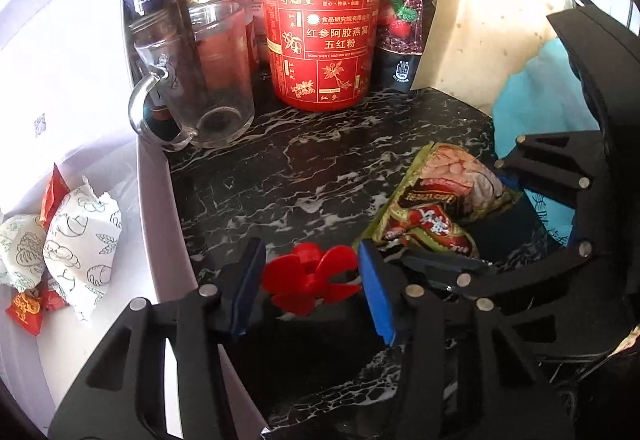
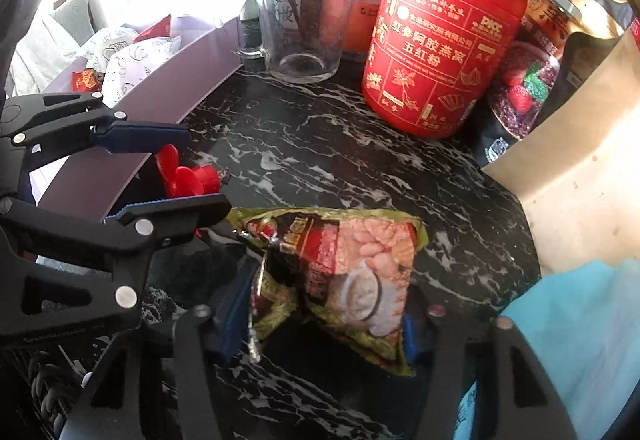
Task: Organize objects
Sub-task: 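Grasp the red pinwheel with the left tool while the right tool grasps the cereal bag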
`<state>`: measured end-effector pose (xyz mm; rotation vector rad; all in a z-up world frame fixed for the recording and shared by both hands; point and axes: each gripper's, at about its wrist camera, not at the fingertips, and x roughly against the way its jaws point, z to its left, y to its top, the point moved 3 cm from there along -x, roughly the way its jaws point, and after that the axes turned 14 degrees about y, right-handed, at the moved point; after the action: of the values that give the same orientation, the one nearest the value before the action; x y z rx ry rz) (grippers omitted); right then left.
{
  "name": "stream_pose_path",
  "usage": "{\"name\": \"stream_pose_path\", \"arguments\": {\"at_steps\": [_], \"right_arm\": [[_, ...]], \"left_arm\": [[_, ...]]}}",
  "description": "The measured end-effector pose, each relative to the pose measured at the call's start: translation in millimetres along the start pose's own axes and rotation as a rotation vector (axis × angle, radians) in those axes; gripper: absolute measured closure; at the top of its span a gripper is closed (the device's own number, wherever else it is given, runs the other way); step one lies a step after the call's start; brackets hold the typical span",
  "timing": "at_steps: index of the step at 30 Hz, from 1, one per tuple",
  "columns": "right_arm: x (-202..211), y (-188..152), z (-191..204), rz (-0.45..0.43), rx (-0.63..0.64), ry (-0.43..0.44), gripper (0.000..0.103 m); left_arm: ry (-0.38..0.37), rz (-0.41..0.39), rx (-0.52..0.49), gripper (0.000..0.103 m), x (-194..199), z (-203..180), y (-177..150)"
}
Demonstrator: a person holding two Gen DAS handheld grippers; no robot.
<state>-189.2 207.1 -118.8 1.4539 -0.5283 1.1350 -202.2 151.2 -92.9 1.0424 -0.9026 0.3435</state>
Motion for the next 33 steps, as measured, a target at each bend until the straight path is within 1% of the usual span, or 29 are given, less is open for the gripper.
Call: {"name": "stream_pose_path", "arguments": {"at_steps": [2,5,7,8,9,10,12,16,20,25,28,30,33], "right_arm": [[1.7,0.8,1.5,-0.004,0.0,0.003,0.05],[5.5,0.6,4.7,-0.007,0.002,0.033,0.051],[6.9,-1.0,11.1,-0.005,0.017,0.037,0.051],[6.4,-1.9,14.3,0.0,0.028,0.037,0.051],[6.1,-2.4,18.5,0.006,0.042,0.035,0.051],[6.3,-3.2,22.9,0.011,0.055,0.032,0.051],[6.8,-6.7,30.0,0.021,0.074,0.028,0.051],[12.8,-17.6,41.0,0.024,0.09,0.067,0.051],[18.8,-31.5,47.5,0.024,0.077,0.054,0.051],[29.8,-45.7,52.7,0.02,0.067,0.081,0.051],[37.3,-54.4,59.5,0.014,0.07,0.098,0.051],[38.5,-56.5,63.7,0.011,0.075,0.107,0.05],[39.5,-61.0,73.4,0.009,0.098,0.103,0.049]], "left_arm": [[-0.012,0.006,0.015,0.057,1.6,1.2,-2.1],[-0.031,0.015,0.036,0.057,4.4,2.3,-6.1],[-0.034,0.024,0.027,0.058,6.7,0.1,-10.5],[-0.035,0.025,0.013,0.059,10.3,-2.9,-14.8],[-0.039,0.021,0.002,0.063,15.1,-5.1,-15.9],[-0.04,0.015,-0.006,0.063,21.5,-7.3,-17.7],[-0.043,0.006,-0.013,0.063,31.4,-9.9,-20.4],[-0.064,0.013,-0.018,0.063,41.5,-13.5,-26.9],[-0.069,0.025,-0.013,0.063,46.0,-17.3,-34.9],[-0.071,0.022,0.027,0.063,57.9,-11.6,-50.0],[-0.072,0.007,0.078,0.063,66.6,-0.8,-58.9],[-0.067,0.015,0.103,0.063,67.7,5.2,-65.9],[-0.062,0.05,0.126,0.063,62.7,10.4,-79.1]]}}
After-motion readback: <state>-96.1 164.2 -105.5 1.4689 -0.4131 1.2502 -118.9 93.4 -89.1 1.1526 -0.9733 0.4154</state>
